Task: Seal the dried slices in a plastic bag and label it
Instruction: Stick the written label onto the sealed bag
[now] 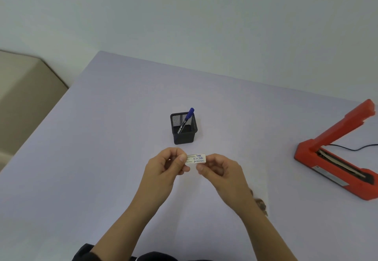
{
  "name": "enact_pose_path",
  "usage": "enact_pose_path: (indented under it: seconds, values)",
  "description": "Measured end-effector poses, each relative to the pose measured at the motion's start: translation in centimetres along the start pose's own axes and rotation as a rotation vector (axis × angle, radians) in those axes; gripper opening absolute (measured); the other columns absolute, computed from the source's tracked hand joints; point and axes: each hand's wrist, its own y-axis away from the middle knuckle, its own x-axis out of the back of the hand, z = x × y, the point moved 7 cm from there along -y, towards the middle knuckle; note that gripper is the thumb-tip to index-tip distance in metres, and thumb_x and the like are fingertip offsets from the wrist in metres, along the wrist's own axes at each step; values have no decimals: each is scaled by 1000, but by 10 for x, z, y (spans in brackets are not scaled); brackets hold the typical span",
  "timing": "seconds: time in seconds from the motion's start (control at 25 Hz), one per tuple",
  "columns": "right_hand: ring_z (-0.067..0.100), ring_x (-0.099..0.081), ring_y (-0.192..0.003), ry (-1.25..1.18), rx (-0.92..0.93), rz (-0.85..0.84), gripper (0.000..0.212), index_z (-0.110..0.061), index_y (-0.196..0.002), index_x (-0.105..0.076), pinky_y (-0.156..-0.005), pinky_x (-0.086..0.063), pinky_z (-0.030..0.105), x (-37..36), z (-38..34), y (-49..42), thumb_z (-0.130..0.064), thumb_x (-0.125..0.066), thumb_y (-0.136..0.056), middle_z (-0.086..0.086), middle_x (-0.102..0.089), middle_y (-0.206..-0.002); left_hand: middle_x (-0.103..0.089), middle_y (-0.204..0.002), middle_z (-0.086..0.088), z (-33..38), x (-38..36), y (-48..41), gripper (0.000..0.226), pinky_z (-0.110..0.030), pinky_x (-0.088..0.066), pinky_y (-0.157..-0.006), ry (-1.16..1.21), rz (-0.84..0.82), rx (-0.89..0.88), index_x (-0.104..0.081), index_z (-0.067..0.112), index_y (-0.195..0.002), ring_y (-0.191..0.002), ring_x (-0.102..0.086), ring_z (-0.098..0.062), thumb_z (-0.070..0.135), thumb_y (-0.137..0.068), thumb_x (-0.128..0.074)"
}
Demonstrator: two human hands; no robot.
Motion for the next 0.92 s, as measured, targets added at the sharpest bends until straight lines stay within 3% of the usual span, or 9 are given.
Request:
enact_pose_path:
  seconds: [0.12, 0.28, 0.44, 0.6, 0.68, 0.8, 0.92]
  values:
    - [15, -67, -73, 103, 32, 102, 14, -30, -81, -68, -65, -54, 24, 1, 18, -19, -16, -70, -82, -8, -72, -80, -70, -82, 3, -20, 15, -15, 13, -19, -54, -71, -55, 148, 63, -62, 17, -87, -71, -67, -8, 20, -93, -51]
    - [13, -66, -68, 231, -147, 91, 5, -23, -88, -69, -66, -52, 19, -3, 70, -62, -21, -68, -84, -4, -68, -73, -68, -90, -3, -52, 39, -33, 13, -27, -53, -77, -98, 311, 173, -59, 19, -83, -80, -67, -17, 18, -93, -51]
    - [18, -64, -77, 482, -269, 26, 11, -21, -92, -65, -75, -55, 34, -16, 122, -105, -22, -66, -82, -6, -64, -80, -68, -87, -2, -65, 42, -46, 10, -20, -51, -70, -158, 288, 215, -61, 17, -86, -79, -68, -17, 19, -92, -53]
    - [19, -61, -86, 707, -233, 61, 8, -21, -90, -61, -67, -51, 31, -20, 138, -119, -24, -61, -83, -7, -63, -86, -68, -84, 1, -73, 46, -55, 11, -18, -49, -67, -192, 284, 235, -63, 15, -87, -76, -68, -15, 18, -92, -54]
    - [20, -57, -91, 758, -179, 76, 15, -20, -96, -59, -69, -52, 35, -22, 138, -119, -26, -61, -83, -2, -62, -94, -68, -83, 0, -77, 46, -58, 10, -21, -50, -68, -202, 291, 247, -63, 15, -86, -76, -68, -16, 18, -91, -55]
    - [21, -53, -98, 790, -112, 77, 29, -18, -110, -54, -70, -48, 34, -21, 133, -117, -31, -60, -85, 3, -58, -104, -68, -85, -1, -79, 37, -62, 10, -26, -52, -71, -217, 273, 252, -62, 18, -84, -77, -68, -17, 19, -91, -55]
    - [18, -52, -94, 755, -66, 124, 29, -18, -111, -55, -68, -43, 30, -4, 121, -111, -34, -57, -88, 1, -57, -98, -69, -85, 0, -74, 21, -66, 11, -28, -51, -71, -245, 229, 219, -62, 19, -84, -78, -66, -15, 20, -91, -54]
